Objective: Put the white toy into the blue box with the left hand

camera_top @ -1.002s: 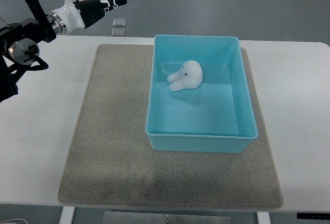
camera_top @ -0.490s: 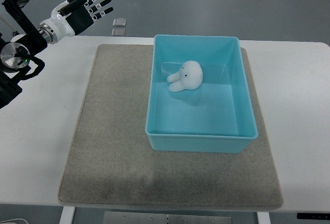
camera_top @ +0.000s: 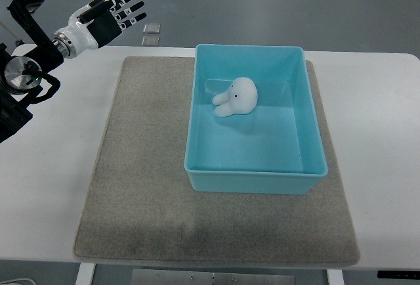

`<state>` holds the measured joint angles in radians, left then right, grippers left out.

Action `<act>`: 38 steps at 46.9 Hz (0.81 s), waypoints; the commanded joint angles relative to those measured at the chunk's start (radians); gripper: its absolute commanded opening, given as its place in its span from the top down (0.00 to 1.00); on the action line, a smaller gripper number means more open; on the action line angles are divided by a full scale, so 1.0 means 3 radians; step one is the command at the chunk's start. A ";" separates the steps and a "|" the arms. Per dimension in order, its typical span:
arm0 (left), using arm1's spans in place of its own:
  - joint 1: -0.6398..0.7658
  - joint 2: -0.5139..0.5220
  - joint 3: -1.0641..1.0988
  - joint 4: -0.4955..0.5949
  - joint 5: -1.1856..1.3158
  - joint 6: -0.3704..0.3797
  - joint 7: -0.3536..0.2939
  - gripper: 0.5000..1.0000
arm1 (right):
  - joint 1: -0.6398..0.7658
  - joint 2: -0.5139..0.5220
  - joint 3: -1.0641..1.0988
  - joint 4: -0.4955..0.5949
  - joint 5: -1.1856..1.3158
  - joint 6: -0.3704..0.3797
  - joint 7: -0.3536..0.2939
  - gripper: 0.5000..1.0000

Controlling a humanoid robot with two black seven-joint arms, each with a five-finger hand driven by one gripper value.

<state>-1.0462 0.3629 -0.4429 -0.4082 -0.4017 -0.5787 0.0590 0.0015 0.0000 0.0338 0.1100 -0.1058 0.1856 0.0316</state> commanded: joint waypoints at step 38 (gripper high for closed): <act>0.0092 -0.0018 -0.0037 0.0001 0.0035 -0.0014 -0.0054 0.00 | 0.0000 0.0000 0.0000 0.0002 0.0000 0.0000 0.0002 0.13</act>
<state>-1.0186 0.3575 -0.4542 -0.4081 -0.3912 -0.5829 0.0429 0.0014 0.0000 0.0337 0.1103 -0.1059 0.1856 0.0315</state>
